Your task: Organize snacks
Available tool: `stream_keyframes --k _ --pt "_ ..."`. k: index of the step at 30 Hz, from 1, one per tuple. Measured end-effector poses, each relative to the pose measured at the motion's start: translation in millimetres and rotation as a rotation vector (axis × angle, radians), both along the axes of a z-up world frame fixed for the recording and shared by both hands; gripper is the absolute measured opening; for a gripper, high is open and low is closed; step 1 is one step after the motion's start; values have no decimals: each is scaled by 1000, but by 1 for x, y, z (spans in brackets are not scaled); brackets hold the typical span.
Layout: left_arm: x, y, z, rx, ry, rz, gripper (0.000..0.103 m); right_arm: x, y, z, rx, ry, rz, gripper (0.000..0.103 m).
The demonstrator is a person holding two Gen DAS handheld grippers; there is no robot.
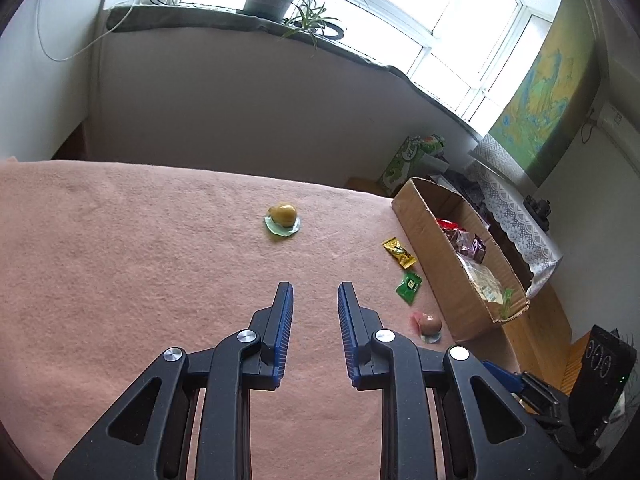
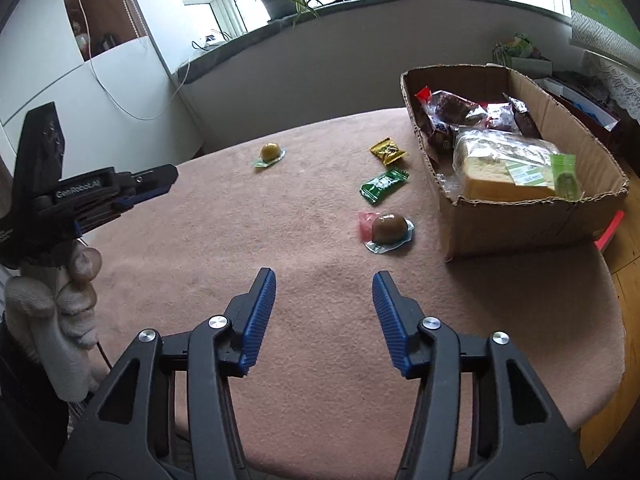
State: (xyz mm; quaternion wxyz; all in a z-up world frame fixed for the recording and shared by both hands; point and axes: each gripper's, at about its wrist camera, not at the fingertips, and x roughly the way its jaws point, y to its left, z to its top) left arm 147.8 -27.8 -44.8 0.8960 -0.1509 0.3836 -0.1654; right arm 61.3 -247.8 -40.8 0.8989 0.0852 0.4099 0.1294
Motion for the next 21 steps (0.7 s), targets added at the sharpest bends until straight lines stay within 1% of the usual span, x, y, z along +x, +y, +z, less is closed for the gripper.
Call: stream_keyframes --k 2,6,9,12,21 --pt "4 2 -1 1 3 -4 21 10 4 -7 -32 14 -22 53" --pt "15 7 -3 10 12 -14 21 27 6 -16 -45 57 -59 53" --pt "26 9 -6 15 25 -19 21 34 11 -22 -66 74 -75 53" --pt "37 11 -9 15 37 -34 21 40 13 -28 -64 92 -94 53" --pt "54 16 -19 -20 54 -81 21 62 19 -34 -112 98 -155 53"
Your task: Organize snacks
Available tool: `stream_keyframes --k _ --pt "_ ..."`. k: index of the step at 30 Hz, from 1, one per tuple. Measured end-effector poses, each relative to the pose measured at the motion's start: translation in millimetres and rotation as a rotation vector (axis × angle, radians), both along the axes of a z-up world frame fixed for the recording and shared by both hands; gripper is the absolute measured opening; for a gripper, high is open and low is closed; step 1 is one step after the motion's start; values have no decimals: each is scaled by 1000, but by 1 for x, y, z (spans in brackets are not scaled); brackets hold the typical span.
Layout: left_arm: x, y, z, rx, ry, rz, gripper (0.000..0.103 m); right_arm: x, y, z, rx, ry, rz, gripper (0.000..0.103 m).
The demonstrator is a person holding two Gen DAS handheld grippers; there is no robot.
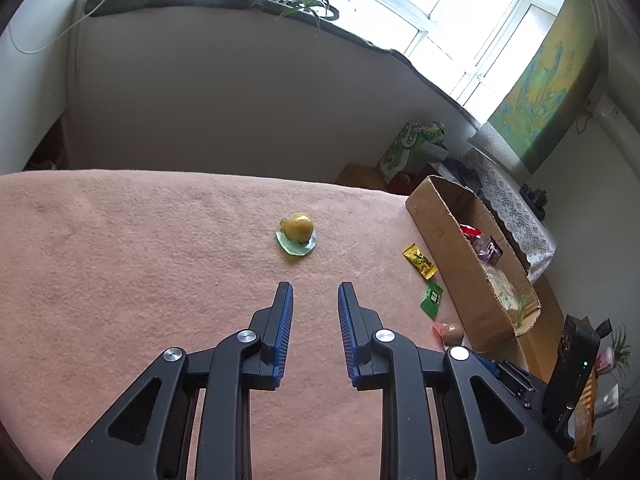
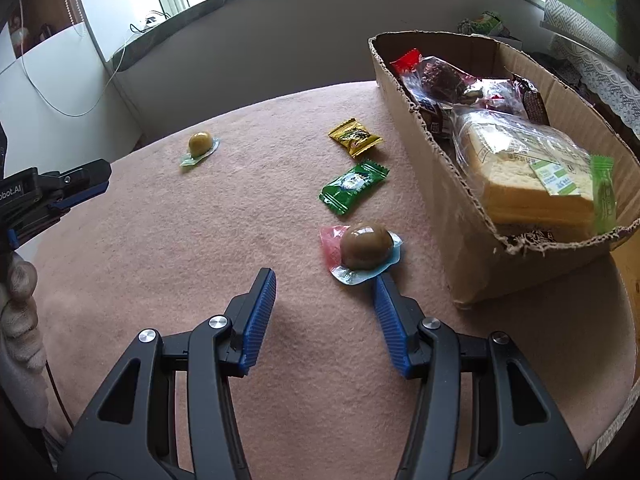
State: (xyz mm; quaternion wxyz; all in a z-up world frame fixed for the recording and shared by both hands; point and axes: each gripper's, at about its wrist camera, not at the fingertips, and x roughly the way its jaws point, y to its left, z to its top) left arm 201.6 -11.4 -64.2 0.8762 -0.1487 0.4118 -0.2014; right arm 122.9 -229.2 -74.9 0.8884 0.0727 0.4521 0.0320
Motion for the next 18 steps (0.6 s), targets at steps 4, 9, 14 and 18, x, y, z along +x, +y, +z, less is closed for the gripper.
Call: stream_keyframes --k 4,9,14,18 --pt "4 6 -3 -27 3 -3 21 8 2 0 -16 3 -11 53" --pt "9 10 -3 -27 2 -7 21 20 6 -1 -35 9 -31 53" --pt "20 11 -2 -8 2 -1 21 22 11 0 18 -4 28 56" --pt "25 6 0 13 -6 -24 21 6 13 2 23 -17 31 56"
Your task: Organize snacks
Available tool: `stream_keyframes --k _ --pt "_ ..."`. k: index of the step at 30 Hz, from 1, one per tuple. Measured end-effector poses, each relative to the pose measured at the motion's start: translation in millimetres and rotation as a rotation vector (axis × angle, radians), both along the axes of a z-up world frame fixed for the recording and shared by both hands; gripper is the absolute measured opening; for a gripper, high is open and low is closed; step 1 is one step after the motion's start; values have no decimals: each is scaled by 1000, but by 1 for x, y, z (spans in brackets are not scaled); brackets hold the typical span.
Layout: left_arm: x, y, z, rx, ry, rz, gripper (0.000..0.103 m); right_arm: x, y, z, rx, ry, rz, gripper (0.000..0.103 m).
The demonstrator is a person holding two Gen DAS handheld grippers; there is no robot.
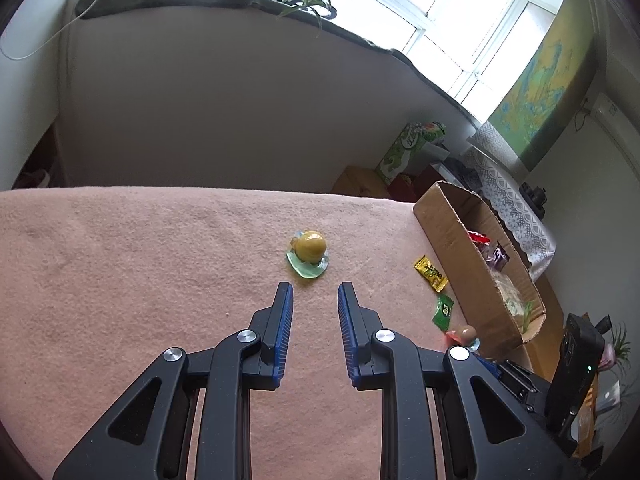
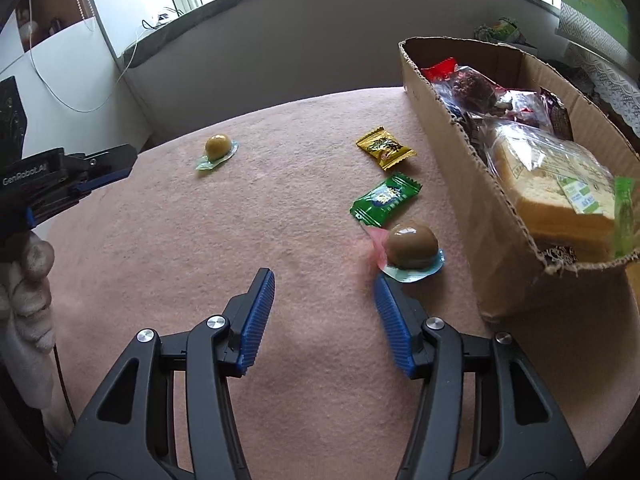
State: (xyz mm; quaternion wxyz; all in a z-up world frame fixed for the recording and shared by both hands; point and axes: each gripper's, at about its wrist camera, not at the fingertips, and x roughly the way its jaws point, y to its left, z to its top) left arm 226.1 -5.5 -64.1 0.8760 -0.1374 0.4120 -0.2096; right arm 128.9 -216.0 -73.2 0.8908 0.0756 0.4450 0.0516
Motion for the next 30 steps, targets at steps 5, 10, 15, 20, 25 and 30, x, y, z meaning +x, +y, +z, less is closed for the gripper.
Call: stream_keyframes --k 5,10,15,20,25,30 --pt "4 -6 -1 0 -2 -16 21 -17 -3 13 35 -28 7 56" --pt "12 -23 7 20 -14 -63 21 -35 -13 30 81 -60 31 55" --pt "27 -74 14 51 -22 -175 21 -52 -30 31 134 -53 29 45" --pt "46 -132 8 68 1 -280 11 -62 -51 30 180 -53 19 43" --pt "75 -173 -9 79 71 -304 10 -68 -65 26 208 -52 25 43" --pt "97 -193 -27 91 134 -308 10 -69 -81 21 233 -54 22 43"
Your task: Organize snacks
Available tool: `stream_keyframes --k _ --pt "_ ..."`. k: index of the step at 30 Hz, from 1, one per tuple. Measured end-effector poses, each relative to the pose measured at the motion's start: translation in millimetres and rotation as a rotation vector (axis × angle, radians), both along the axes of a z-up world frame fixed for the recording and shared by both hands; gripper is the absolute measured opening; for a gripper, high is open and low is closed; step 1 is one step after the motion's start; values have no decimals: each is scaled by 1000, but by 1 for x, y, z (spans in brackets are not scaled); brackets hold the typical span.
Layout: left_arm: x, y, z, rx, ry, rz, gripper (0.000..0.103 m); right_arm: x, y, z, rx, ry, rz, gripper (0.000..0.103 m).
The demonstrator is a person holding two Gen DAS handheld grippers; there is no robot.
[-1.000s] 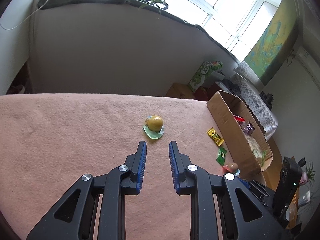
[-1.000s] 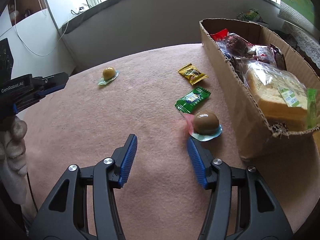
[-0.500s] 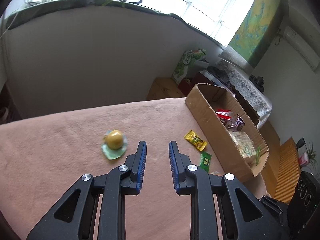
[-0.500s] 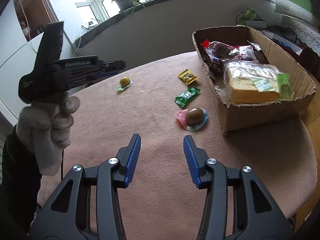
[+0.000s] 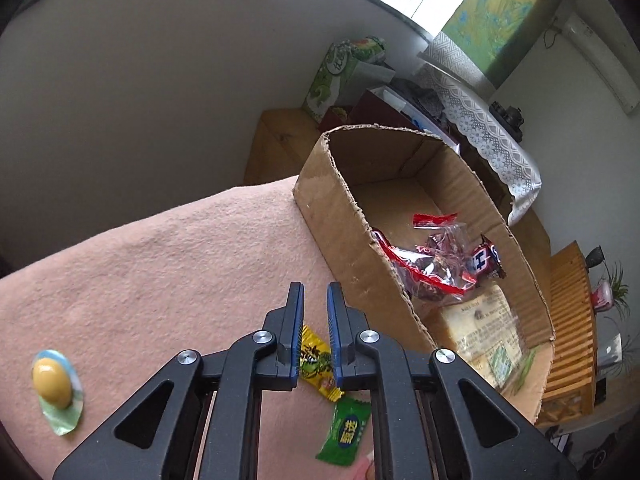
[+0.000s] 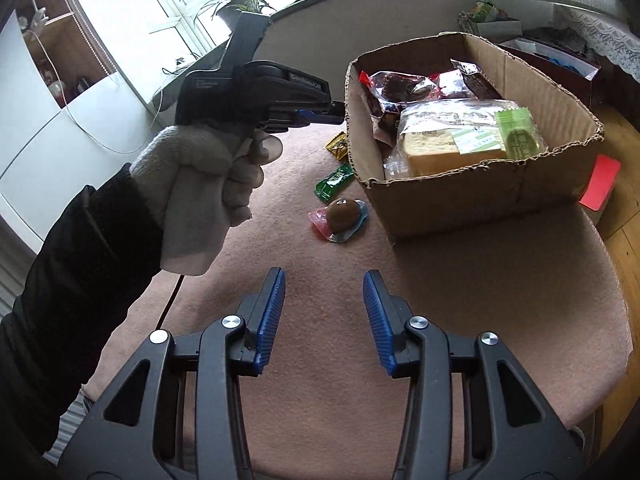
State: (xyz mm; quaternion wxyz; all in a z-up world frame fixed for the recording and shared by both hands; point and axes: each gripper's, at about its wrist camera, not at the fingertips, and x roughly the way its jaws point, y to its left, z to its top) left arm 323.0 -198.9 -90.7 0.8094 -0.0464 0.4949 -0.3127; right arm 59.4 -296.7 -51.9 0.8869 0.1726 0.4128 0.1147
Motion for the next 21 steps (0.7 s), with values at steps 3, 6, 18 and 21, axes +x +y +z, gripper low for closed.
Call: stream_keyframes --k 3,6,18,21 --pt "6 -6 -11 4 47 -10 8 0 -4 -3 9 -1 0 43" --pt "-1 -5 -13 -2 54 -25 7 -1 -7 -5 11 -5 -2 43" --pt "-76 -7 -7 59 34 -187 7 -7 -15 -7 16 -5 -29 43" --pt "-95 -2 -5 86 9 -213 7 -11 -13 -4 9 -9 -27 43"
